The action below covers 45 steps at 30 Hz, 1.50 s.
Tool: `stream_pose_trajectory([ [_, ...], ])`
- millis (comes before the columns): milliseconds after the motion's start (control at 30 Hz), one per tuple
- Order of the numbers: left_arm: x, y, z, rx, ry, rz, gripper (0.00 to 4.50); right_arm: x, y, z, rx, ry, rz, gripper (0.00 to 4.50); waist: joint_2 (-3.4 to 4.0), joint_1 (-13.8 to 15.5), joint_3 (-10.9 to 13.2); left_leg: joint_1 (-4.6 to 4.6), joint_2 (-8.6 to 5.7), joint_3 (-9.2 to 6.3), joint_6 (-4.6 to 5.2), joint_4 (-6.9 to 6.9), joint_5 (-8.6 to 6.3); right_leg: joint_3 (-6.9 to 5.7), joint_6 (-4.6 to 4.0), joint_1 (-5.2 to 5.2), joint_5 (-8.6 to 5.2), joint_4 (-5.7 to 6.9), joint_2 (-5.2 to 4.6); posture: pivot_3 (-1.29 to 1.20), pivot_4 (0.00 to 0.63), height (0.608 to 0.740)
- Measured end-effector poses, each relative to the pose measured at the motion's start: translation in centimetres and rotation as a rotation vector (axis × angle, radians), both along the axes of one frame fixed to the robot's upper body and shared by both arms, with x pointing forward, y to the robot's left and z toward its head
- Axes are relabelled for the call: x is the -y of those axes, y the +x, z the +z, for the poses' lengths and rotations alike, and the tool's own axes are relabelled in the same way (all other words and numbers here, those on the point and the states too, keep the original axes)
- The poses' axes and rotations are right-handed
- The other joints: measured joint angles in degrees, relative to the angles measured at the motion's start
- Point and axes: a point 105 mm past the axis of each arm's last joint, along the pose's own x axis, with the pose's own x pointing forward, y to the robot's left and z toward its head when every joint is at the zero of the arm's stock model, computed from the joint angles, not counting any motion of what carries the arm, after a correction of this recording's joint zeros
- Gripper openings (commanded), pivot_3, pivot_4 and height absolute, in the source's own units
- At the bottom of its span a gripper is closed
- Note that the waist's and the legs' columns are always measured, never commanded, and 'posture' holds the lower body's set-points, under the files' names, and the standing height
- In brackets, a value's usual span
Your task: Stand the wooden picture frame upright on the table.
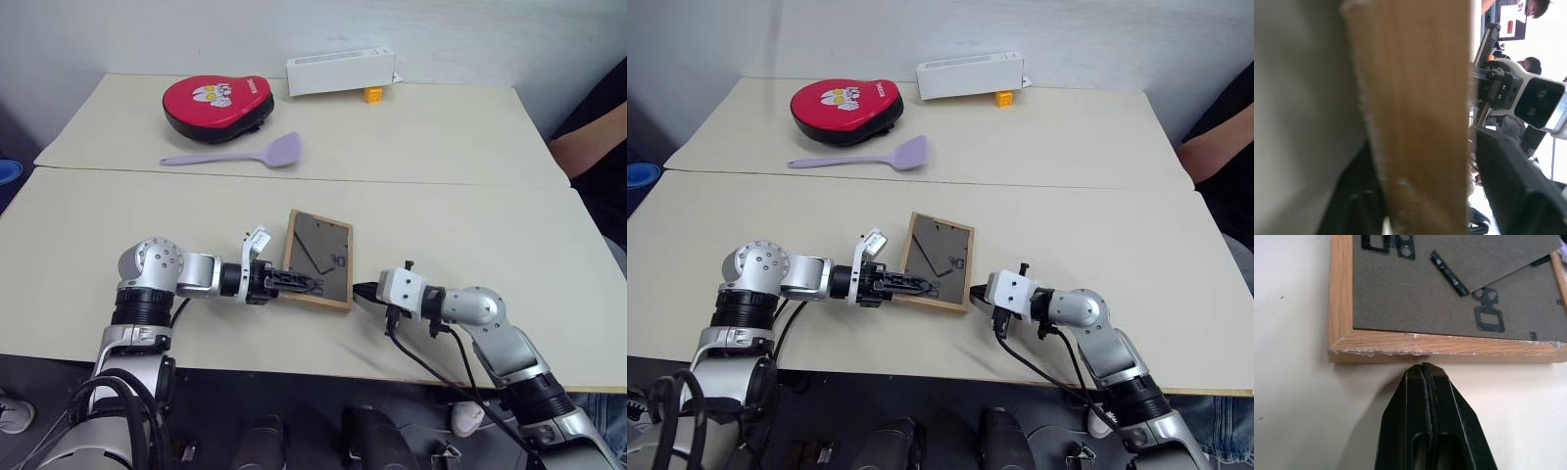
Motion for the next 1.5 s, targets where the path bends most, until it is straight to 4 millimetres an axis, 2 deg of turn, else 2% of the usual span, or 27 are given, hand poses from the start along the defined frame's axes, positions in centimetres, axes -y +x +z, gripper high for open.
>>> stream_pose_trajectory([
  [33, -0.1, -0.1, 0.2, 0.010, -0.018, 0.005, 1.27, 0.4, -0.1, 0.0, -0.011, 0.009, -0.007, 0.17, 0.00, -0.01, 0.00, -0.01, 0.00, 0.00, 0.00, 0.00, 0.00, 0.00, 0.00, 0.00, 0.00, -0.01, 0.00, 0.00, 0.150, 0.740],
  [100, -0.7, -0.1, 0.3, 0.050, -0.042, 0.046, 1.28, 1.8, -0.1, 0.5, -0.032, 0.047, -0.040, 0.59, 0.00, 0.01, 0.00, 0.00, 0.00, 0.00, 0.00, 0.00, 0.00, 0.01, 0.00, 0.00, 0.00, -0.02, -0.01, 0.00, 0.150, 0.740],
  [167, -1.3, -0.1, 0.4, 0.084, -0.064, 0.079, 1.28, 2.7, -0.1, 1.2, -0.043, 0.088, -0.059, 1.21, -0.01, -0.03, 0.00, 0.00, 0.04, 0.00, -0.03, 0.00, 0.00, 0.00, 0.00, 0.00, 0.00, -0.04, 0.01, 0.00, 0.150, 0.740],
  [267, -2.9, -0.6, 1.0, 0.321, -0.065, 0.109, 1.28, 3.1, -1.1, 4.1, -0.091, 0.236, 0.009, 2.18, 0.00, -0.58, 0.00, 0.04, 0.15, 0.01, -0.15, -0.07, -0.02, 0.02, -0.01, 0.00, 0.00, -0.06, 0.13, 0.00, 0.150, 0.740],
  [367, -3.9, -1.2, 0.8, 0.547, -0.030, 0.094, 1.28, 2.4, -1.6, 7.0, -0.193, 0.380, 0.083, 3.16, 0.02, -0.74, 0.01, 0.07, 0.16, 0.01, -0.16, -0.05, -0.01, 0.02, -0.03, 0.02, -0.01, -0.31, 0.11, 0.00, 0.150, 0.740],
  [467, -3.3, -1.7, -0.2, 0.625, -0.019, 0.040, 1.28, 0.4, -1.7, 9.6, -0.226, 0.419, 0.161, 4.29, 0.02, -0.28, 0.01, 0.07, 0.15, -0.01, -0.14, -0.04, 0.00, 0.03, -0.04, 0.03, -0.01, -0.30, 0.08, 0.00, 0.150, 0.740],
  [500, -2.8, -1.7, -0.3, 0.640, -0.032, 0.032, 1.28, -0.4, -1.5, 10.1, -0.231, 0.426, 0.174, 4.46, 0.01, -0.09, 0.01, 0.04, 0.15, -0.01, -0.12, -0.04, -0.01, 0.03, -0.04, 0.01, -0.01, -0.32, 0.06, 0.00, 0.150, 0.740],
  [567, -2.4, -1.8, -0.2, 0.650, -0.048, 0.019, 1.28, -2.4, -1.1, 10.6, -0.260, 0.451, 0.207, 4.46, 0.01, 0.10, 0.01, -0.02, 0.13, -0.03, -0.08, -0.05, -0.03, 0.04, -0.04, -0.03, -0.01, -0.32, 0.03, 0.00, 0.150, 0.740],
  [633, -2.2, -1.9, -0.1, 0.647, -0.054, 0.008, 1.28, -3.6, -0.9, 10.5, -0.291, 0.450, 0.222, 4.46, 0.01, 0.17, 0.01, -0.10, 0.12, -0.04, -0.02, -0.06, -0.06, 0.02, -0.03, -0.05, -0.01, -0.31, 0.01, 0.00, 0.150, 0.740],
  [800, -1.7, -2.3, -0.3, 0.665, -0.054, -0.029, 1.28, -5.4, -0.1, 9.6, -0.335, 0.414, 0.230, 4.46, 0.01, -0.03, 0.01, -0.12, 0.07, 0.00, 0.09, -0.05, -0.11, 0.02, -0.01, -0.05, 0.00, -0.25, -0.02, 0.00, 0.150, 0.740],
  [1000, -1.7, -2.3, -0.4, 0.666, -0.040, -0.029, 1.28, -6.9, -0.5, 9.3, -0.358, 0.405, 0.284, 4.46, 0.01, -0.09, 0.01, -0.12, 0.08, 0.00, 0.08, -0.05, -0.11, 0.02, -0.01, -0.07, 0.00, -0.16, -0.01, 0.00, 0.150, 0.740],
  [1133, -1.7, -2.4, -0.5, 0.650, -0.042, -0.031, 1.28, -6.4, -1.6, 9.0, -0.375, 0.388, 0.330, 4.46, 0.01, 0.13, 0.01, -0.13, 0.08, -0.05, 0.09, -0.05, -0.11, -0.01, -0.01, -0.05, 0.00, -0.18, -0.01, 0.00, 0.150, 0.740],
  [1233, -1.8, -2.5, -0.6, 0.610, -0.052, -0.025, 1.28, -4.6, -3.0, 8.5, -0.394, 0.387, 0.364, 4.46, 0.01, 0.17, 0.01, -0.14, 0.07, -0.04, 0.14, -0.04, -0.14, 0.01, 0.00, -0.01, 0.01, -0.23, -0.03, 0.00, 0.150, 0.740],
  [1300, -1.8, -2.6, -0.6, 0.603, -0.055, -0.025, 1.28, -3.8, -3.2, 8.5, -0.381, 0.383, 0.365, 4.46, 0.01, 0.05, 0.01, -0.12, 0.07, -0.02, 0.14, -0.04, -0.14, 0.02, 0.01, -0.01, 0.01, -0.26, -0.02, 0.00, 0.150, 0.740],
  [1400, -1.5, -2.7, -0.4, 0.605, -0.079, -0.034, 1.28, -2.8, -3.5, 8.5, -0.325, 0.364, 0.371, 4.46, 0.01, -0.17, 0.01, -0.07, 0.12, -0.02, 0.09, -0.08, -0.13, 0.03, 0.01, -0.03, 0.01, -0.40, 0.04, 0.00, 0.150, 0.740],
  [1500, -1.4, -3.3, 0.3, 0.567, -0.133, -0.046, 1.28, -2.2, -2.8, 8.9, -0.140, 0.368, 0.342, 4.46, 0.01, -0.16, 0.01, -0.07, 0.12, 0.01, 0.07, -0.08, -0.12, 0.05, 0.01, -0.03, 0.01, -0.38, 0.05, 0.00, 0.150, 0.740],
])
